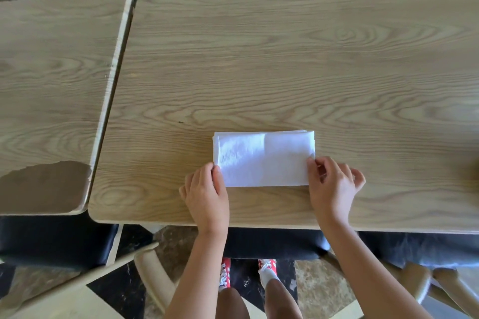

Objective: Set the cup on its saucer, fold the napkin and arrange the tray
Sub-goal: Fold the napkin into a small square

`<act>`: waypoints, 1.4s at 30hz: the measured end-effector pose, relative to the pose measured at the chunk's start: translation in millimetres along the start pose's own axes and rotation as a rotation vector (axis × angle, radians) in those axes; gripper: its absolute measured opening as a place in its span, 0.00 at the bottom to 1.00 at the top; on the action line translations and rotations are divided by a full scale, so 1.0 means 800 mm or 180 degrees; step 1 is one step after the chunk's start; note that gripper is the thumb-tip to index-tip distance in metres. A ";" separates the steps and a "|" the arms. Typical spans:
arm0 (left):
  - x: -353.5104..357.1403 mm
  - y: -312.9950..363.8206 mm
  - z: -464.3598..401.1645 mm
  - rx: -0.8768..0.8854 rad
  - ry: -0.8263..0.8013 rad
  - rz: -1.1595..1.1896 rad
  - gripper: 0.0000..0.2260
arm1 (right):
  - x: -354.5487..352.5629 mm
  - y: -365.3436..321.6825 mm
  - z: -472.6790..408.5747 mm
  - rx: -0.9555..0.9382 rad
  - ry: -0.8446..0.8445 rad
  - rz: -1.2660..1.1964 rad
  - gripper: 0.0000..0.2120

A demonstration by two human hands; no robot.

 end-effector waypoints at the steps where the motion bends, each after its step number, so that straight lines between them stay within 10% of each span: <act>1: 0.000 0.001 -0.002 0.0025 -0.0010 -0.0064 0.05 | 0.002 0.000 0.000 0.0000 0.0049 0.0039 0.11; 17: 0.007 0.002 -0.013 0.0129 0.0107 -0.0503 0.13 | 0.013 -0.001 -0.011 -0.0097 0.0385 0.0455 0.13; 21: 0.010 0.025 -0.014 0.1124 -0.0109 -0.0277 0.24 | 0.008 -0.009 -0.002 -0.0863 0.0582 0.0443 0.16; 25: 0.028 0.046 -0.027 0.1831 -0.0929 -0.0631 0.26 | 0.026 -0.031 0.001 -0.2158 -0.0161 0.0909 0.24; 42: 0.021 -0.005 -0.045 0.1685 -0.1484 -0.1073 0.27 | 0.029 -0.017 -0.052 -0.2387 -0.1260 0.1971 0.33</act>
Point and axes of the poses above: each hand's wrist, its own z-axis away from the middle knuckle, its own x-axis out of the palm, y = z × x, the point moved 1 cm from there along -z, towards the middle knuckle, and after that the axes turned 11 degrees about x, right-handed, at the moved point
